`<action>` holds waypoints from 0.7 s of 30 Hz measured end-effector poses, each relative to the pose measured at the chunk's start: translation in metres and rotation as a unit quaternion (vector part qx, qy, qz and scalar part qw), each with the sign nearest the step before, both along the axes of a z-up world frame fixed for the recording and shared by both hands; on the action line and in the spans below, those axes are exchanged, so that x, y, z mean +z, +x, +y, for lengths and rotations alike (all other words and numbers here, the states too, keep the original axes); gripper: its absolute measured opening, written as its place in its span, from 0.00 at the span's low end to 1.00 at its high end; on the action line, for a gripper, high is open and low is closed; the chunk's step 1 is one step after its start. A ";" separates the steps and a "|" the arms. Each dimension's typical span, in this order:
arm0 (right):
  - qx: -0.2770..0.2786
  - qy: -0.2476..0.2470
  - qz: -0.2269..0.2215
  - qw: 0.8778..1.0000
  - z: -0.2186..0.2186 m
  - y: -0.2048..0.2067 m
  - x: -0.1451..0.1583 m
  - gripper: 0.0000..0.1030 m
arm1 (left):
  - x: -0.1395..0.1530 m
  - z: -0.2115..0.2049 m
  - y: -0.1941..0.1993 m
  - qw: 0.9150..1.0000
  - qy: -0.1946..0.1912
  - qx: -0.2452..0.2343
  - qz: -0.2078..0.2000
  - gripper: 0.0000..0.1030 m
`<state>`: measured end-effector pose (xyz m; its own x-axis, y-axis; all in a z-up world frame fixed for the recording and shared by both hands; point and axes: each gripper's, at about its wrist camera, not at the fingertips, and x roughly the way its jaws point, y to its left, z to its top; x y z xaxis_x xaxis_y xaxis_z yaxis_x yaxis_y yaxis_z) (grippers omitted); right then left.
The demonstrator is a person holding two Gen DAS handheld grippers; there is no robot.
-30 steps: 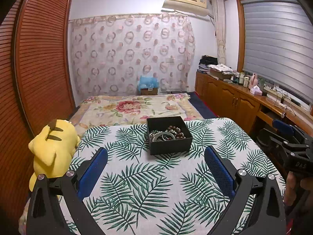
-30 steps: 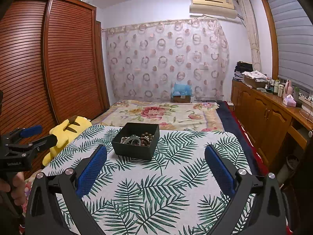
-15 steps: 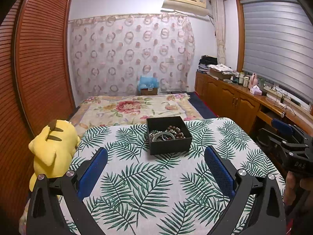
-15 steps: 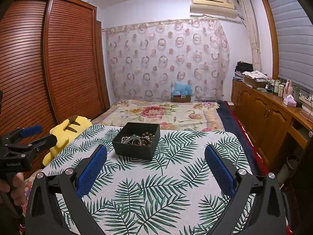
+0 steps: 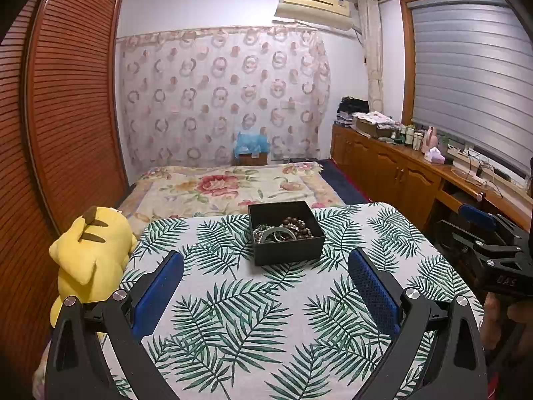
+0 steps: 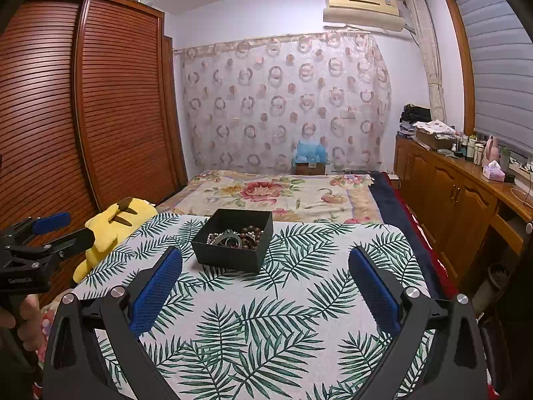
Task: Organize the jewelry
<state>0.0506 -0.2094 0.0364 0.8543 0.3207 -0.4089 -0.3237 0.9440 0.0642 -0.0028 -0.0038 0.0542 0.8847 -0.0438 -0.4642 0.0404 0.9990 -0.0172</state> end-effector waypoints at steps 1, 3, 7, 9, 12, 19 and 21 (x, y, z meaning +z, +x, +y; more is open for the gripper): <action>0.000 0.000 0.000 1.000 0.001 0.000 -0.001 0.98 | 0.000 -0.001 0.000 1.000 0.000 0.000 0.000 0.93; 0.000 0.000 0.000 1.000 0.001 0.000 -0.001 0.98 | 0.000 0.000 0.000 1.000 0.000 0.000 0.000 0.93; 0.000 0.000 0.000 1.000 0.000 0.000 0.000 0.98 | 0.000 -0.001 0.000 1.000 0.000 0.000 0.000 0.93; 0.001 0.000 0.000 1.000 0.000 0.000 -0.001 0.98 | 0.000 -0.001 0.000 1.000 0.000 0.000 0.000 0.93; 0.001 0.001 0.000 1.000 0.000 0.000 0.000 0.98 | 0.000 0.000 0.000 1.000 0.001 0.000 0.000 0.93; 0.001 0.000 0.000 1.000 0.000 0.000 0.000 0.98 | -0.001 -0.001 0.000 1.000 0.000 0.001 0.000 0.93; 0.001 0.001 0.000 1.000 0.000 0.000 -0.001 0.98 | -0.001 0.000 0.000 1.000 0.000 0.001 0.000 0.93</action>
